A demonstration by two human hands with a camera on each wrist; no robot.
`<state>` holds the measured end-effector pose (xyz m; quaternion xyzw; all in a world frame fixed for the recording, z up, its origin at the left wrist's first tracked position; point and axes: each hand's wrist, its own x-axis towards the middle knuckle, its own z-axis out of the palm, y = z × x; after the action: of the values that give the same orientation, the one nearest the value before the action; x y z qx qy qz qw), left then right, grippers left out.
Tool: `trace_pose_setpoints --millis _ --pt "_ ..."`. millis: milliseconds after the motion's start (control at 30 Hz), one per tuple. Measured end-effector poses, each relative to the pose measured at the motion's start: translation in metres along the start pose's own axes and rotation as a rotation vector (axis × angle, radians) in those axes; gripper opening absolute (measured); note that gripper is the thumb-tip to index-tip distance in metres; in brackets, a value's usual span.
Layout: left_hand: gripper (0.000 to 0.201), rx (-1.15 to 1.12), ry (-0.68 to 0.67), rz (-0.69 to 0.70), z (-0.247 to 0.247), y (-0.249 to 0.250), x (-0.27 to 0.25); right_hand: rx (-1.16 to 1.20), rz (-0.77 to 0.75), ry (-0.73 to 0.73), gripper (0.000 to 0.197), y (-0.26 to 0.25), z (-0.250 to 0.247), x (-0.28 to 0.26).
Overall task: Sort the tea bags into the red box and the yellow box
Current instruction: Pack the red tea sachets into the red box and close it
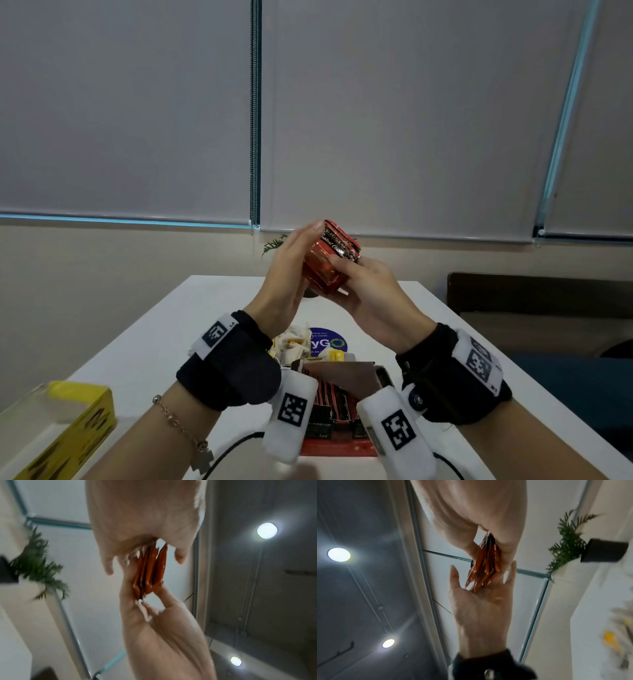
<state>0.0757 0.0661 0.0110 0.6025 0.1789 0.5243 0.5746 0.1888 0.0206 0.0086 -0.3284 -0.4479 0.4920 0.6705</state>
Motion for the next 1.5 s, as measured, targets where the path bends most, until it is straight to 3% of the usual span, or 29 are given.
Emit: trace_pose_setpoints --millis 167,300,467,633,967,1167,1300,1400,1500 --pt "0.064 -0.2 -0.032 0.075 -0.004 0.005 -0.001 0.237 0.167 0.002 0.021 -0.004 0.012 -0.005" --pt "0.101 -0.112 -0.118 0.126 -0.007 0.0 0.002 0.315 0.227 -0.078 0.021 -0.007 0.016 -0.008" --pt "0.083 -0.127 -0.101 0.154 -0.009 -0.002 0.001 0.254 0.31 -0.102 0.024 -0.008 0.016 -0.01" --pt "0.083 0.003 -0.115 0.102 -0.009 -0.001 0.003 -0.05 0.411 -0.102 0.025 -0.005 0.009 -0.009" --pt "0.09 -0.034 -0.16 0.009 -0.007 -0.003 0.003 -0.172 0.414 -0.118 0.024 -0.004 -0.001 -0.012" --pt "0.092 0.357 -0.229 0.124 -0.011 0.0 -0.003 -0.477 0.299 -0.114 0.029 -0.011 -0.018 -0.006" --pt "0.095 0.653 -0.356 0.151 -0.011 0.001 -0.005 -0.464 0.26 -0.069 0.037 -0.031 -0.027 0.001" --pt "0.1 0.869 -0.437 0.224 -0.008 -0.003 -0.006 -0.469 0.296 -0.144 0.047 -0.047 -0.03 0.002" --pt "0.11 1.035 -0.448 0.283 -0.01 -0.006 -0.003 -0.666 0.257 -0.208 0.03 -0.052 -0.03 -0.002"
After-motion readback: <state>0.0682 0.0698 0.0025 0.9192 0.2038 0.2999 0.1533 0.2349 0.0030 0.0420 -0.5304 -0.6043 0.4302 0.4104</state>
